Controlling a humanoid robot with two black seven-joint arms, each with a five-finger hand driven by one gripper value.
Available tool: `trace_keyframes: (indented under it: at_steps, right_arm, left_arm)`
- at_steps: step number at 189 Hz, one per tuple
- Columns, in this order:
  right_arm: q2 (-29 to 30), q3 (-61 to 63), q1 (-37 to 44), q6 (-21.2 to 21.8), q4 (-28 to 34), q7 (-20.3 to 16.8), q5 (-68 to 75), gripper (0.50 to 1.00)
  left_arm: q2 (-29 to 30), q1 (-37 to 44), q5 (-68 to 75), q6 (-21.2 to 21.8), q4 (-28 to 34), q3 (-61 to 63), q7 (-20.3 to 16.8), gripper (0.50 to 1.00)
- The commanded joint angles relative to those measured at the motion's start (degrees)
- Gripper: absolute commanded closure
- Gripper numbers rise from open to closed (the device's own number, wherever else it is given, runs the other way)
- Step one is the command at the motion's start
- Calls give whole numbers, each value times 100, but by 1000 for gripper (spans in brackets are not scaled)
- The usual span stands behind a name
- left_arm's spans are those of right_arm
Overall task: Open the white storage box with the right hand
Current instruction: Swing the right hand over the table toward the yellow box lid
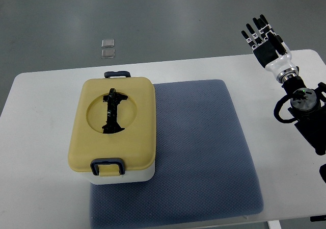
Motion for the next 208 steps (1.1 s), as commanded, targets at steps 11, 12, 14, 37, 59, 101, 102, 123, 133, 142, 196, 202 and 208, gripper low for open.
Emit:
trace_keyframes:
  at_steps: [11, 12, 14, 37, 59, 101, 102, 123, 133, 142, 196, 202, 208]
  right_arm:
    - [-22, 5, -7, 0, 0, 7, 9, 562]
    - [-22, 5, -7, 0, 0, 7, 9, 560]
    - [-22, 5, -7, 0, 0, 7, 9, 562]
    - [13, -30, 37, 0, 0, 24, -9, 562]
    - [-39, -57, 238, 0, 167, 77, -597, 560]
    - [-733, -109, 1232, 0, 1186, 69, -4076, 564]
    - [-734, -109, 1232, 0, 1186, 69, -4078, 564]
    - [-1033, -338, 1821, 0, 1854, 69, -5757, 564]
    - [-1085, -848, 2155, 0, 2083, 69, -6126, 566]
    - [-1156, -1366, 2418, 0, 2294, 69, -6276, 566]
    - [-1516, -3220, 3543, -546, 4165, 314, -6679, 568]
    - [-1542, -3352, 3579, -661, 4341, 394, -6855, 568]
    - [-1577, -3475, 3605, -792, 4526, 473, -7075, 568]
  left_arm:
    - [0, -13, 27, -8, 3, 53, 26, 500]
    - [0, -21, 27, -8, 3, 62, 26, 500]
    - [0, -22, 18, -8, 3, 62, 26, 500]
    - [0, -101, -61, 9, -32, -8, 26, 500]
    - [0, -118, -61, 0, -41, -8, 26, 500]
    - [0, -118, -35, -8, -85, 10, 35, 500]
    - [0, -118, -35, -8, -85, 10, 35, 500]
    - [0, -118, -35, -35, -102, 10, 35, 500]
    - [0, -118, -35, -52, -102, 10, 35, 500]
    - [0, -118, -35, -61, -102, 10, 35, 500]
    - [0, -74, -35, -79, -102, 10, 35, 500]
    - [0, -57, -35, -79, -102, 10, 35, 500]
    - [0, -57, -35, -79, -102, 10, 35, 500]
